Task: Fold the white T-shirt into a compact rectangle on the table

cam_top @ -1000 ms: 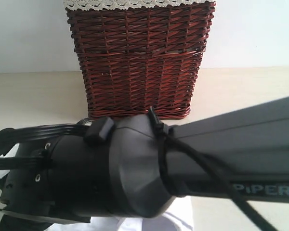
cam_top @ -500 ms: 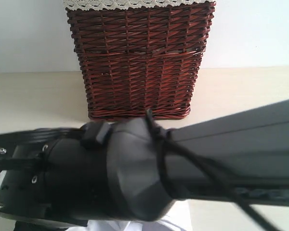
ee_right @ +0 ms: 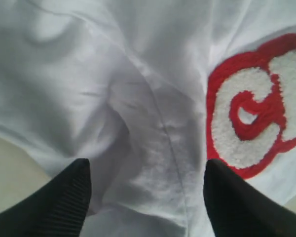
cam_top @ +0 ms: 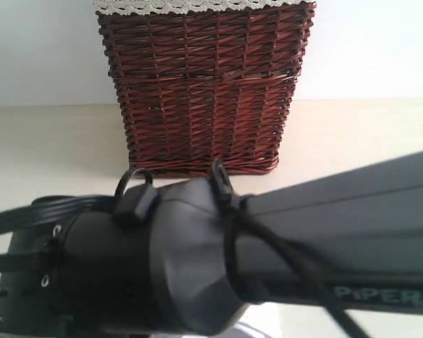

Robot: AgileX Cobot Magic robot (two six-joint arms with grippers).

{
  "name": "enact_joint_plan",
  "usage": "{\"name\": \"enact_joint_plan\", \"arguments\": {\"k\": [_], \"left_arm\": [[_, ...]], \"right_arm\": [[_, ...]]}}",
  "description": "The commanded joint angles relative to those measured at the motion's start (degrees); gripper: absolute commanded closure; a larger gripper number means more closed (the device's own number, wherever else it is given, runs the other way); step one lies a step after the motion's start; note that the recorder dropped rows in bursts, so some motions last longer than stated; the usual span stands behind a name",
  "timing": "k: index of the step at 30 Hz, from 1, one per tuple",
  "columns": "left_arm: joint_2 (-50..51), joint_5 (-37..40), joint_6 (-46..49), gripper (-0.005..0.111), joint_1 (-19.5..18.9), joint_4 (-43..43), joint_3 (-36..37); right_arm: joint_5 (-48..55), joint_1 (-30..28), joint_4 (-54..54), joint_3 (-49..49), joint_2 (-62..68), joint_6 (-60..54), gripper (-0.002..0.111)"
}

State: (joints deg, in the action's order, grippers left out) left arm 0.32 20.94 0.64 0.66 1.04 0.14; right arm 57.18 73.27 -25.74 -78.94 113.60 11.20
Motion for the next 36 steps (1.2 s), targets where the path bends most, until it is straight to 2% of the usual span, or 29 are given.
{"name": "enact_joint_plan", "arguments": {"k": [1, 4, 6, 8, 10, 16, 20, 22, 24, 25, 26, 27, 29, 32, 34, 36], "left_arm": [[-0.32, -0.46, 0.07, 0.107, -0.22, 0.21, -0.14], [-0.32, -0.46, 0.07, 0.107, -0.22, 0.21, -0.14], [-0.32, -0.46, 0.07, 0.107, -0.22, 0.21, -0.14], [-0.32, -0.46, 0.07, 0.107, -0.22, 0.21, -0.14], [-0.32, -0.46, 0.07, 0.107, -0.22, 0.21, -0.14], [-0.32, -0.46, 0.07, 0.107, -0.22, 0.21, -0.14], [-0.32, -0.46, 0.07, 0.107, -0.22, 0.21, -0.14], [-0.32, -0.46, 0.07, 0.107, -0.22, 0.21, -0.14], [-0.32, -0.46, 0.07, 0.107, -0.22, 0.21, -0.14], [-0.32, -0.46, 0.07, 0.107, -0.22, 0.21, -0.14], [-0.32, -0.46, 0.07, 0.107, -0.22, 0.21, -0.14], [-0.32, -0.46, 0.07, 0.107, -0.22, 0.21, -0.14], [-0.32, -0.46, 0.07, 0.107, -0.22, 0.21, -0.14], [-0.32, -0.46, 0.07, 0.107, -0.22, 0.21, -0.14], [-0.32, -0.46, 0.07, 0.107, -0.22, 0.21, -0.14], [-0.32, -0.46, 0.07, 0.107, -0.22, 0.21, -0.14]], "right_arm": [[0.96, -0.56, -5.59, 0.26, 3.29, -3.61, 0.045], [0.83, -0.55, -8.30, 0.26, 4.82, -2.92, 0.046], [1.47, -0.55, -11.43, 0.26, 5.49, -0.59, 0.055], [1.73, -0.55, -13.07, 0.26, 5.51, 1.51, 0.076], [1.76, -0.55, -13.62, 0.26, 4.98, 2.45, 0.109], [1.30, -0.55, -17.37, -0.48, 1.41, 4.94, 0.108], [1.12, -0.55, -30.51, -0.36, -1.86, 17.85, 0.108], [0.08, -0.55, -31.26, -0.35, -2.11, 22.88, 0.108], [-3.57, -0.55, -22.37, -0.35, -2.00, 17.89, 0.108], [-5.03, -0.55, -12.32, -0.35, -1.78, 9.33, 0.108], [-5.42, -0.55, -7.31, -0.35, -1.65, 4.04, 0.108], [-3.89, -0.55, 0.68, -0.35, -1.40, -6.38, 0.107], [-0.35, -0.55, 8.38, -0.35, -1.14, -13.92, 0.101], [7.36, -0.55, 15.00, -0.35, 0.46, -20.28, 0.080], [9.89, -0.55, 15.14, -0.35, 1.41, -21.00, 0.064], [8.65, -0.55, 14.60, -0.35, 1.51, -21.01, 0.054]]}}
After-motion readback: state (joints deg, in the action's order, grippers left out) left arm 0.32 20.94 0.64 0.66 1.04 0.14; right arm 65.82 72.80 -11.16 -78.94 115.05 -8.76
